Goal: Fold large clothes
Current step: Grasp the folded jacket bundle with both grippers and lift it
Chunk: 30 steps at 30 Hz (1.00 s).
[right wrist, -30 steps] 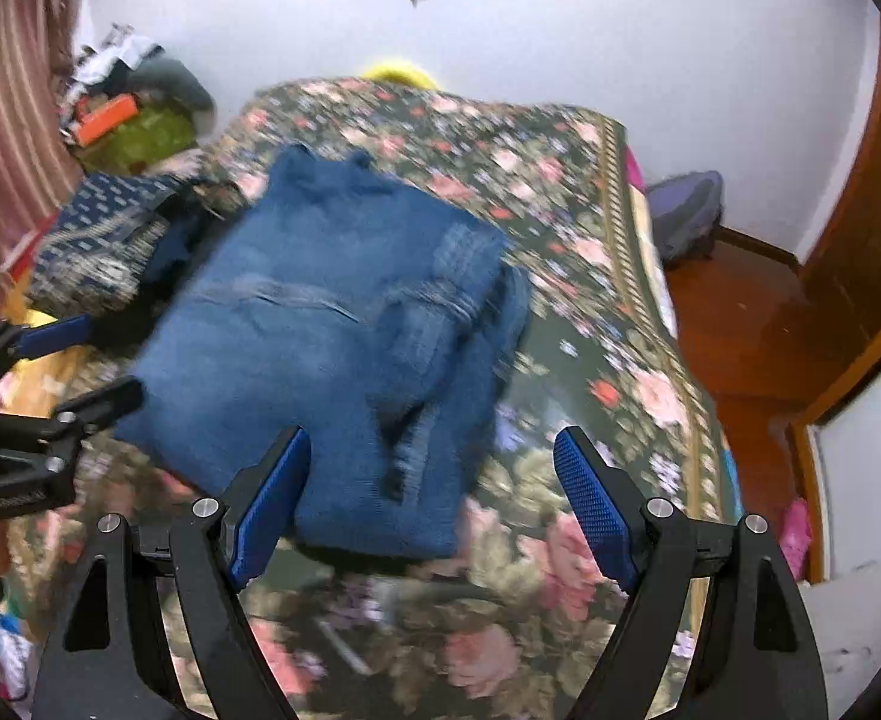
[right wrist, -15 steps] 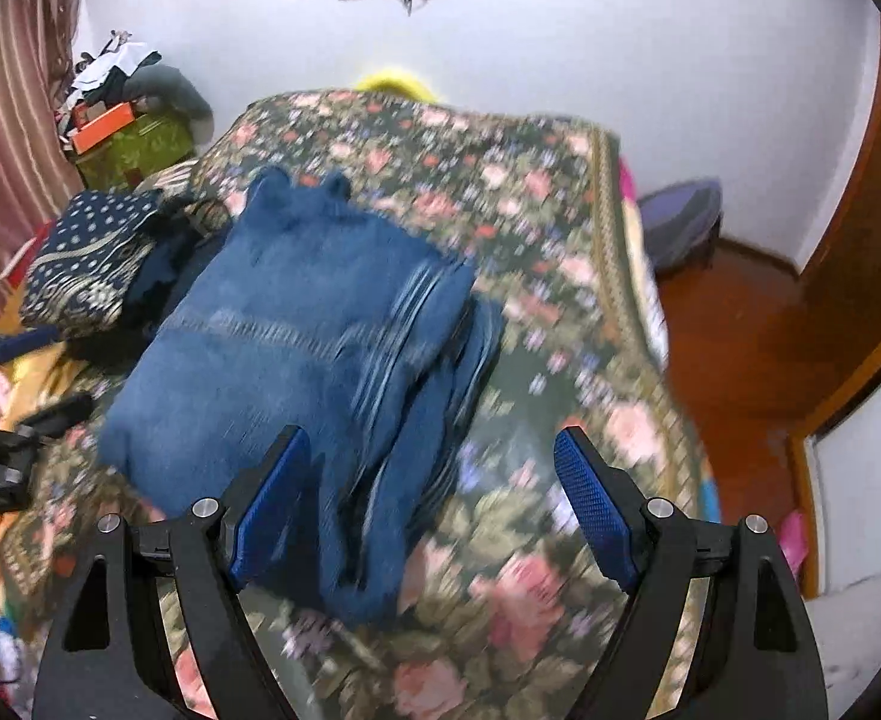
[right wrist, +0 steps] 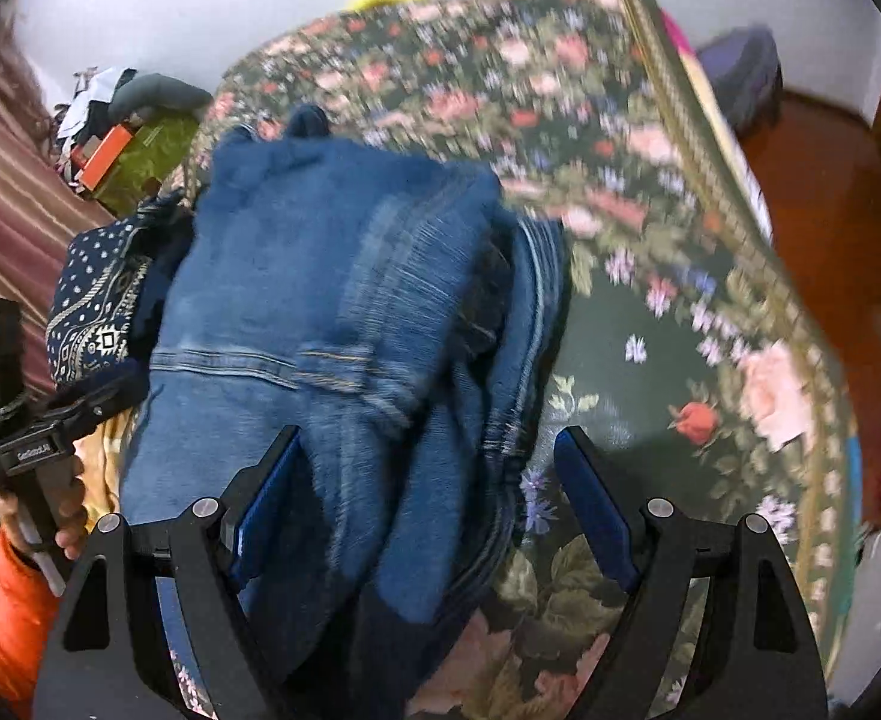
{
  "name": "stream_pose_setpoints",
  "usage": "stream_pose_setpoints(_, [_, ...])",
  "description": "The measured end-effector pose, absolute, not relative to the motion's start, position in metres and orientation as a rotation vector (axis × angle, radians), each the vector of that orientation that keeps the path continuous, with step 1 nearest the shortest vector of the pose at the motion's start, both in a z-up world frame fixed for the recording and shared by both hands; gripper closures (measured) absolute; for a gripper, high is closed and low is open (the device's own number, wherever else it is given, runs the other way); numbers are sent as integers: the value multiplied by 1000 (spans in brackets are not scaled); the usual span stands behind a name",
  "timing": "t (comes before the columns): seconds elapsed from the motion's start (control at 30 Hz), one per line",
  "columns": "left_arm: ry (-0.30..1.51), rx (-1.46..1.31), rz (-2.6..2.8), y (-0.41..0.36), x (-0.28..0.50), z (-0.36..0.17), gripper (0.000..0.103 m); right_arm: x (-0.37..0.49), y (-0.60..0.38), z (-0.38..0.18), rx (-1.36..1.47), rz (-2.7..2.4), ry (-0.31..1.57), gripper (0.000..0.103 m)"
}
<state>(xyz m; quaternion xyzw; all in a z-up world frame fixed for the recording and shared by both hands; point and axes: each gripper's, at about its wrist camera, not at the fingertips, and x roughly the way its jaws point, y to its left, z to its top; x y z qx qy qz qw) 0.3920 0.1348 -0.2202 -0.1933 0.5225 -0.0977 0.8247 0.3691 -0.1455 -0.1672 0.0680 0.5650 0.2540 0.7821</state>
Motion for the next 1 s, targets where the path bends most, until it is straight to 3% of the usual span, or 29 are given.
stream_pose_setpoints(0.4, [1172,-628,-442,122,436,-251,1,393,-128,-170,150,601,1255,14])
stream_pose_setpoints(0.57, [1173,-679,-438,118,439,-251,15,398,-126,-170,145,609,1275,17])
stream_pose_setpoints(0.77, [1140,-623,-405,115,421,-223,50,391,-132,-160,183,621,1294,51])
stream_pose_setpoints(0.83, [1117,-593,-413,116,416,-206,60,387,-131,-152,226,632,1302,67])
stream_pose_setpoints(1.0, [1029,-493,-404,113,385,-153,66,371,-113,-119,209,645,1263,73])
